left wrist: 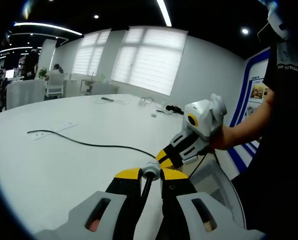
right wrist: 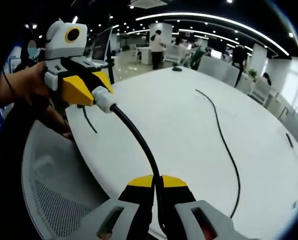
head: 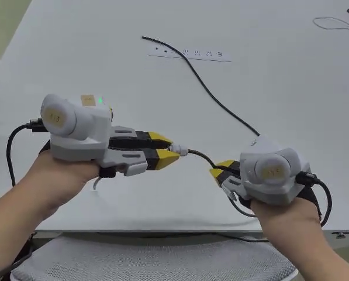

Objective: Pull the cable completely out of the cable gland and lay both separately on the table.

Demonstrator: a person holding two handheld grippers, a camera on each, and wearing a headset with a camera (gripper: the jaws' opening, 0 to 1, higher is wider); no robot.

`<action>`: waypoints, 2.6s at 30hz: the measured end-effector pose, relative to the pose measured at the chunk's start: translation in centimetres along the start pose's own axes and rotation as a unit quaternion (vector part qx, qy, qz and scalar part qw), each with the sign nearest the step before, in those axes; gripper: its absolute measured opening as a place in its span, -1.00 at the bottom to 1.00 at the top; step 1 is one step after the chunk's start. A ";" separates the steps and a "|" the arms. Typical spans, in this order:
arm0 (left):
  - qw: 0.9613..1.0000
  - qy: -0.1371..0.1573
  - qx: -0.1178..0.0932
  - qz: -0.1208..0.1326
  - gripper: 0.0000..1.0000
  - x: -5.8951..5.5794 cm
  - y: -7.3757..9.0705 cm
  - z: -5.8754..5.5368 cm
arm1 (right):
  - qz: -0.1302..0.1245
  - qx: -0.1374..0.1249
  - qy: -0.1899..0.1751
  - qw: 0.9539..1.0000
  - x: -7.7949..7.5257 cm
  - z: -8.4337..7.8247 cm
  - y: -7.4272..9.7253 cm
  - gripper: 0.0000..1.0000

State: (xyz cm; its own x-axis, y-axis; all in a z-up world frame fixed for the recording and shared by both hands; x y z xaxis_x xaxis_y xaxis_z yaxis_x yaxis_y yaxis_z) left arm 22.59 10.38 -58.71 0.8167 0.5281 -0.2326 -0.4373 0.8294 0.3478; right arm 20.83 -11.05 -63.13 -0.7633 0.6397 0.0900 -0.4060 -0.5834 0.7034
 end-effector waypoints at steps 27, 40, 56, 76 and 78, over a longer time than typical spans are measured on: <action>1.000 -0.014 0.012 -0.007 -0.71 -0.8 -0.7 -0.2 | -0.016 0.024 -0.121 0.992 -1.3 -3.5 -1.1 -1.00; 1.000 -0.008 0.005 0.001 -0.71 0.0 -0.1 0.3 | -0.014 0.030 -0.039 0.999 -1.0 -2.6 -0.2 -0.98; 1.000 -0.008 0.010 0.001 -0.71 0.0 0.2 0.1 | 0.004 0.015 0.042 0.999 0.4 0.3 1.0 -0.49; 1.000 0.001 0.014 -0.002 -0.71 -0.2 0.4 -0.2 | 0.074 -0.012 0.232 0.970 3.5 6.2 0.9 -0.78; 1.000 0.006 0.013 0.003 -0.71 -0.2 0.5 -0.3 | 0.079 -0.012 0.239 0.968 3.6 6.3 0.8 -0.82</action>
State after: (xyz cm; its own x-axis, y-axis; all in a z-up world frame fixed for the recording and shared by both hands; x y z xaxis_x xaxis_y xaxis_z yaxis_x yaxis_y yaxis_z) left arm 22.08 10.69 -58.72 0.8096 0.5349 -0.2419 -0.4312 0.8214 0.3734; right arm 20.95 -6.11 -57.80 -0.9598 0.2408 -0.1442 -0.2719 -0.6700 0.6908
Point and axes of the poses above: the centre of the closed fingertips' face, and the gripper's own axes: y roughly backward along the fingers, x roughly to its left, z roughly out of its top, the point moved 10 cm from there along y, roughly backward along the fingers, and after that the axes turned 10 degrees about z, right-handed, at the moved point
